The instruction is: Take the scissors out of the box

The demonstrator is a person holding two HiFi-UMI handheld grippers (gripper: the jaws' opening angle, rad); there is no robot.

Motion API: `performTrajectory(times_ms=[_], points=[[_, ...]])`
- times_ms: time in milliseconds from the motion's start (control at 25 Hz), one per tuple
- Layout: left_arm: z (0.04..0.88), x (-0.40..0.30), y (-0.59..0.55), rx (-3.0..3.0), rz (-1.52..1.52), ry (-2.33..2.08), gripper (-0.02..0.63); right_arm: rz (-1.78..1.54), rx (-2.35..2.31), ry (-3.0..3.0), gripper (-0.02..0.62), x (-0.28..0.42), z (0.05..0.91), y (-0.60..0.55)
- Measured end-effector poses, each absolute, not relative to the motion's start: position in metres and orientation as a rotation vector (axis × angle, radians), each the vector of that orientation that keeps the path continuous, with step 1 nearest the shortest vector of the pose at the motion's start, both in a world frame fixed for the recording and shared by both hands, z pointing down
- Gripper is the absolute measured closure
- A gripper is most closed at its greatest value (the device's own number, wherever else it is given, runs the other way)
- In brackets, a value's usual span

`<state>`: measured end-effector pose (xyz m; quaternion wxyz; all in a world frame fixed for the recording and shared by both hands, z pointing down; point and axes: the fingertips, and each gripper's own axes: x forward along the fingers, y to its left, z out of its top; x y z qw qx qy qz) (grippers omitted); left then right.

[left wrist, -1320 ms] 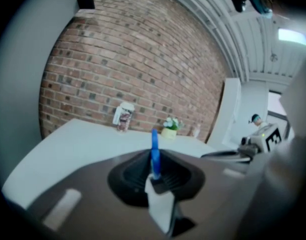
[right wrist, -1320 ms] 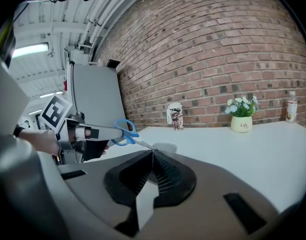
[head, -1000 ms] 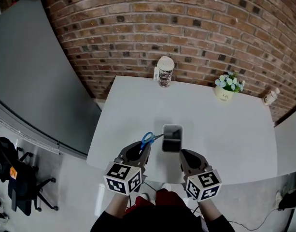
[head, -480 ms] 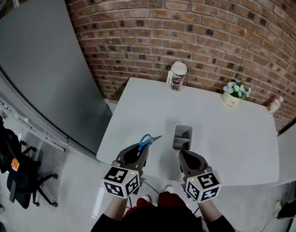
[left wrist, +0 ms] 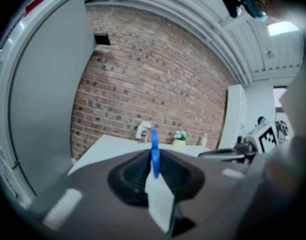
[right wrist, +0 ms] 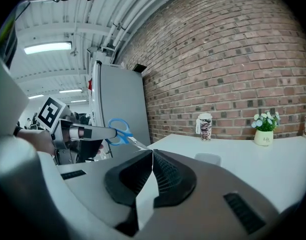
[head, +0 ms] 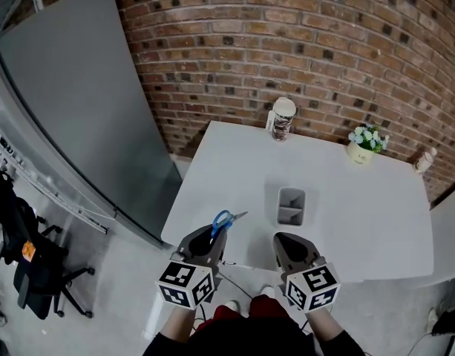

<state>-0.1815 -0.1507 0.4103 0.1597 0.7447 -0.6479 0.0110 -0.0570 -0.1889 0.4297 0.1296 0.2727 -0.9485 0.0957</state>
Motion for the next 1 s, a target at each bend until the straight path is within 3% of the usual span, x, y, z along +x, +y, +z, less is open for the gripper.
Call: performTrajectory(times_ms=[1000], points=[[0.417,-0.231,-0.049,2.047,-0.001,-1.958,0.558,0.208,0.655,-2.799,0.586,-0.107,0.427,-0.100]])
